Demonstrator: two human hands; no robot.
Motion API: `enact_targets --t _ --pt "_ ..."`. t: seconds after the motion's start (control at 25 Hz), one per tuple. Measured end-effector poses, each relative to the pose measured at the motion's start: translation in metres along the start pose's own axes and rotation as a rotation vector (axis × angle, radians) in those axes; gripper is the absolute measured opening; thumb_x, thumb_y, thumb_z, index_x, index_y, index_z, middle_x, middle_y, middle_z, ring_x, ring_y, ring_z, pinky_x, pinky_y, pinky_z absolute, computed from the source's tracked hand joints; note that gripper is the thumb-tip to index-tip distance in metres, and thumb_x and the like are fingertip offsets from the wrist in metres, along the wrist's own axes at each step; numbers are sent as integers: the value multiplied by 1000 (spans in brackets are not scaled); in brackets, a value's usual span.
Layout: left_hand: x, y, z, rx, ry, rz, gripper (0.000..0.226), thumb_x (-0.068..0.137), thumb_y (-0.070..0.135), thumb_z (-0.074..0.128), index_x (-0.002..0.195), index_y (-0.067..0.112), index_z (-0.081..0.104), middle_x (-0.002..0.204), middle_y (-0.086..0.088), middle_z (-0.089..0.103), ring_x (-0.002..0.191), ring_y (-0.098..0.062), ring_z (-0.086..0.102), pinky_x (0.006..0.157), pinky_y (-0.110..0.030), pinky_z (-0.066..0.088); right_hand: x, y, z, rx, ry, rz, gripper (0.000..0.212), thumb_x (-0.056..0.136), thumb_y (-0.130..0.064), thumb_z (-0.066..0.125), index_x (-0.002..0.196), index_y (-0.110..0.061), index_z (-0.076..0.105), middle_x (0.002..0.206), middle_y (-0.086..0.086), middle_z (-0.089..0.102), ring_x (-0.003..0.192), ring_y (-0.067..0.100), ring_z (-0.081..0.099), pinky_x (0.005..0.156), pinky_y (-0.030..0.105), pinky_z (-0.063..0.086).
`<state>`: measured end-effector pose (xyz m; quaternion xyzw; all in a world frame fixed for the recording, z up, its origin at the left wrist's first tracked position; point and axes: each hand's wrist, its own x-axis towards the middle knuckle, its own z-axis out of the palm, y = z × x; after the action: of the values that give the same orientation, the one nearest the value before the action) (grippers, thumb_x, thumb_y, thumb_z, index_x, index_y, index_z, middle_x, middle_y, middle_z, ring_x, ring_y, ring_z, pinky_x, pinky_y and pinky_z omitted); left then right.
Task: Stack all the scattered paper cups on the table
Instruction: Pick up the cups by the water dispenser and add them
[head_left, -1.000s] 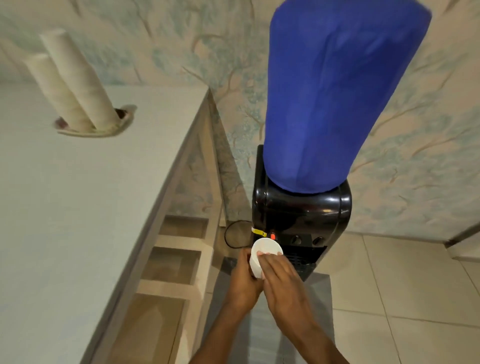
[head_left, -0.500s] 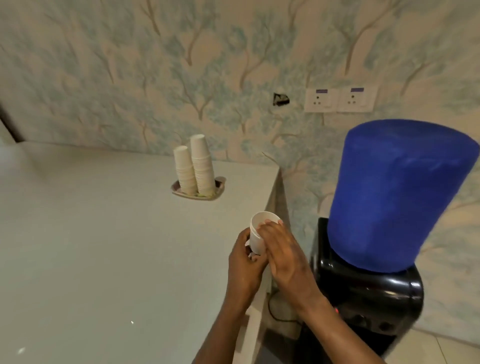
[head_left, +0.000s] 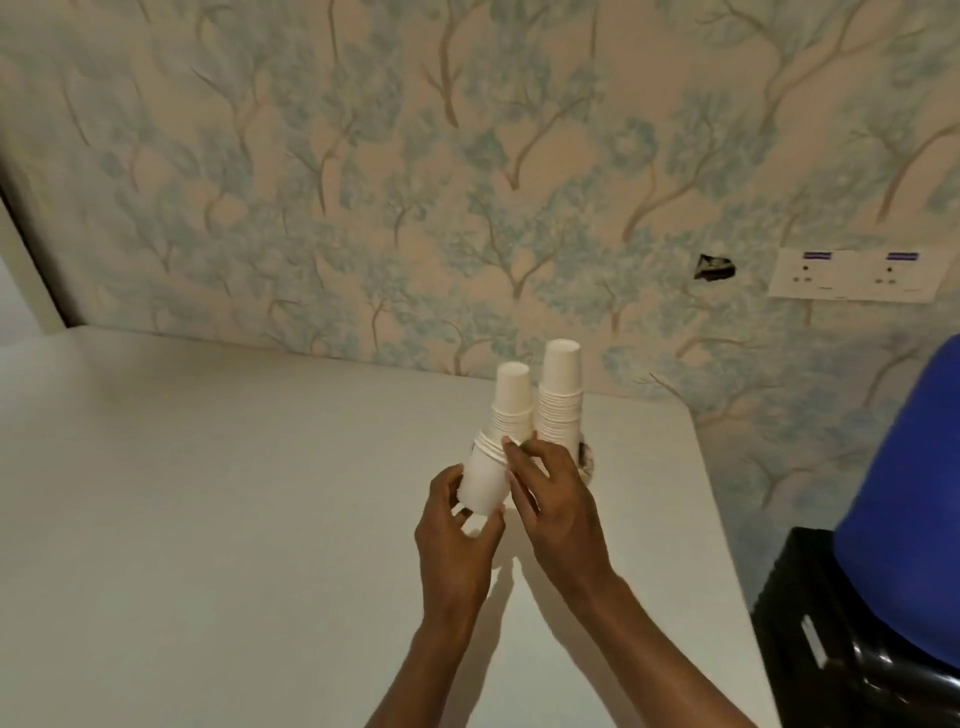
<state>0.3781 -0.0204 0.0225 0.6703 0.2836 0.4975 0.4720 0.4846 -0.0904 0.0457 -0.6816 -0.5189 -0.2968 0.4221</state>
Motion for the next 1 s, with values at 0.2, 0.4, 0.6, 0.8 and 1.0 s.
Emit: enact_targets --t 0.2,0.4,0.6,0.8,1.0 --pt "90 -11 -43 203 -9 195 58 76 12 84 127 21 58 121 9 61 106 -12 61 86 -26 54 47 -40 73 456 220 602 30 92 -8 70 120 -16 67 118 -6 69 111 13 63 98 32 53" --pt "162 3 -33 340 -167 393 60 76 18 83 131 21 59 122 6 60 110 -10 53 87 -11 38 92 -32 102 716 377 1056 35 95 1 58 120 -19 72 115 -6 73 107 13 67 94 38 58" --pt "229 40 -5 327 -353 474 34 69 31 77 99 16 67 89 9 68 79 -4 61 63 -18 50 131 -15 113 1243 615 1339 29 104 -7 43 129 -7 57 127 13 65 119 28 62 100 32 51" --pt "271 52 36 492 -536 414 47 74 24 85 116 9 71 112 -5 72 100 -22 66 82 -31 53 145 1 125 1275 741 1449 33 103 -12 43 134 -5 52 128 16 62 118 30 61 97 33 46" --pt "296 39 72 625 -705 358 49 78 30 83 118 4 70 116 -9 71 104 -23 66 76 -23 46 140 13 130 1238 754 1526 13 102 -11 46 108 -9 57 109 11 61 108 25 58 103 38 46"
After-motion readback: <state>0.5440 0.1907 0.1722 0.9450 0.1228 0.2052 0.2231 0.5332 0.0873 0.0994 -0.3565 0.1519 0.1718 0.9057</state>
